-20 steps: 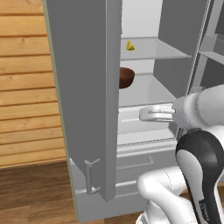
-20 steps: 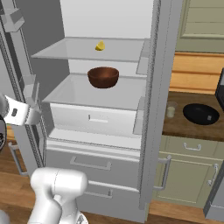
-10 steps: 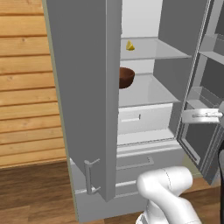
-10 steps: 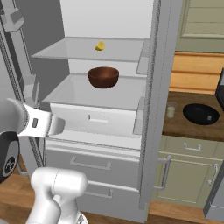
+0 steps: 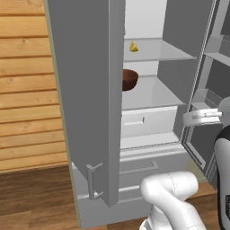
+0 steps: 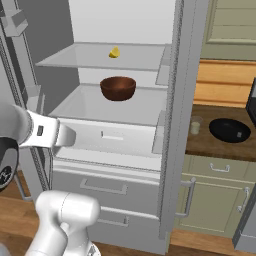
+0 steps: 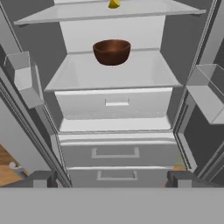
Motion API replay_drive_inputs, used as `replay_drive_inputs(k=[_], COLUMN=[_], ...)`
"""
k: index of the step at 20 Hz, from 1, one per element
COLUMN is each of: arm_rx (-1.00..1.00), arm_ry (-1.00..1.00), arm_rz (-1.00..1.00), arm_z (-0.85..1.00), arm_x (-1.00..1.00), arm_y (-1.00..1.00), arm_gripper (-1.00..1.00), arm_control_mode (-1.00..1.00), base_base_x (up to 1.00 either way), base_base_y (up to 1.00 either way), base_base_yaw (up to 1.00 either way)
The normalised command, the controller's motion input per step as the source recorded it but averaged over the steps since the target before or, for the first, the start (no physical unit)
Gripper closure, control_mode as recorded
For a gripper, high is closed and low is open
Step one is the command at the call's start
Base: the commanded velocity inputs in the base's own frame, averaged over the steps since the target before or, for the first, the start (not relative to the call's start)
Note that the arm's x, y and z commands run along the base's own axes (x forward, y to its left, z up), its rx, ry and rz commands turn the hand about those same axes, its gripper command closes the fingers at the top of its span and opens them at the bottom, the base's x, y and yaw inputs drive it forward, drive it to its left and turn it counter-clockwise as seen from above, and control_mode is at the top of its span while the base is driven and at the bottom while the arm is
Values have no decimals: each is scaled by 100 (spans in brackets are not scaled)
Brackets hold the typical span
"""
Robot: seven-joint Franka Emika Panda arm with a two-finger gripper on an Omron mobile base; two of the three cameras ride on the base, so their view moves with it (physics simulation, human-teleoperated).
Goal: Grab a lemon wedge from the fridge and one ice cube from the ice bowl, and put them in the glass of lemonade.
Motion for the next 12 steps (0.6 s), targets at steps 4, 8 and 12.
replay_drive_inputs(k=[4,8,12], arm_rx=[0,0,0], arm_ry=[-1,-3,-6], arm_rz=[0,-2,-5], arm_z=[0,-6,-7], arm_x=[-1,-7,-6], arm_y=[0,0,0], arm_gripper=[-100,-100,-100], arm_control_mode=[-100,-100,-100], base_base_x=[0,0,0], base_base_y=[0,0,0], base_base_yaw=[0,0,0])
